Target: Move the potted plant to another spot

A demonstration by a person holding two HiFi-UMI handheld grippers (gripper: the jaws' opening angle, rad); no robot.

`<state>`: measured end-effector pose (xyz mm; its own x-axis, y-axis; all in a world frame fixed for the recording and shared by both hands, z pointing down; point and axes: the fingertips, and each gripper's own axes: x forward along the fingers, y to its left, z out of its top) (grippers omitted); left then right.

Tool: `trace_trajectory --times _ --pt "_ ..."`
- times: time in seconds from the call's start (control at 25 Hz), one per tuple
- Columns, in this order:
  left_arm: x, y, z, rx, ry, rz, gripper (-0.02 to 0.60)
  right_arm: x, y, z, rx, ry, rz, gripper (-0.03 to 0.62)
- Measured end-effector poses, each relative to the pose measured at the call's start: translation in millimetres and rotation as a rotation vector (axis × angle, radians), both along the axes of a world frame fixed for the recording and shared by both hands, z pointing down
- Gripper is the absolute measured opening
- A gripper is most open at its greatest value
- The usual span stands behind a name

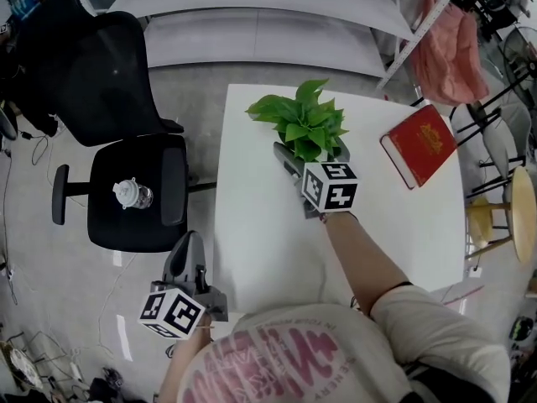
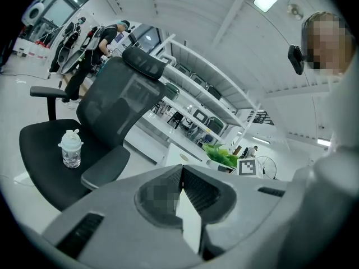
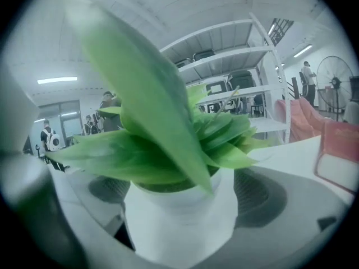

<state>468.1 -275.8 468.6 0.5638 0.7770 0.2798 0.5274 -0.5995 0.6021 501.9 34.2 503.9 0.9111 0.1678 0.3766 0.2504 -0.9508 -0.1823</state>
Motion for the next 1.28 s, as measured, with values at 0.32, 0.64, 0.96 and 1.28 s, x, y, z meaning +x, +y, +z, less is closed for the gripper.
trace_trajectory --times 0.32,0.64,0.96,1.28 --pt "-10 -9 -17 -0.036 0.037 0.021 0.003 -30 -14 -8 0.022 -0.006 0.033 0.563" --pt "-28 -6 -39 -0.086 0.077 0.080 0.003 -78 -43 -17 0.089 -0.028 0.039 0.561" --pt "-57 8 -51 -0.132 0.094 0.150 0.003 -136 -69 -29 0.139 -0.031 0.033 0.557" --pt "-78 19 -59 -0.157 0.113 0.171 0.003 -172 -68 -55 0.158 0.025 0.062 0.532"
